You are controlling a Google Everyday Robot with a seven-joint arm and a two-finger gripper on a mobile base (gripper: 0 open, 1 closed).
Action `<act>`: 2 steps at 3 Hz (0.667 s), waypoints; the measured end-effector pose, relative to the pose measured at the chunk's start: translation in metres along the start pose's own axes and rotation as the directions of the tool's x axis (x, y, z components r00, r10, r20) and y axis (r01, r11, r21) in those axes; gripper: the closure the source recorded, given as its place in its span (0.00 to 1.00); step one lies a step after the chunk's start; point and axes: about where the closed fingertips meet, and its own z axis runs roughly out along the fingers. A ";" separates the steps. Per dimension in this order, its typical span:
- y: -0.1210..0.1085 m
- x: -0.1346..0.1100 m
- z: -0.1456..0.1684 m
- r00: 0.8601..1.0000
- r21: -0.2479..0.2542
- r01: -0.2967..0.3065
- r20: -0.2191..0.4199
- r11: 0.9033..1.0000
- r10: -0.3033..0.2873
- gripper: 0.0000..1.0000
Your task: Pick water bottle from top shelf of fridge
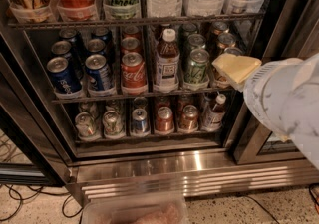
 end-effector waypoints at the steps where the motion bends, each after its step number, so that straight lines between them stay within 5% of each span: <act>1: -0.004 0.000 0.001 0.995 0.056 0.083 -0.062 0.995 -0.080 0.00; 2: 0.002 -0.010 0.007 0.954 0.099 0.263 -0.176 0.960 -0.244 0.00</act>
Offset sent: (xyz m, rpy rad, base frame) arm 0.0175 0.0405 0.0000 -0.4753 -0.5076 0.4261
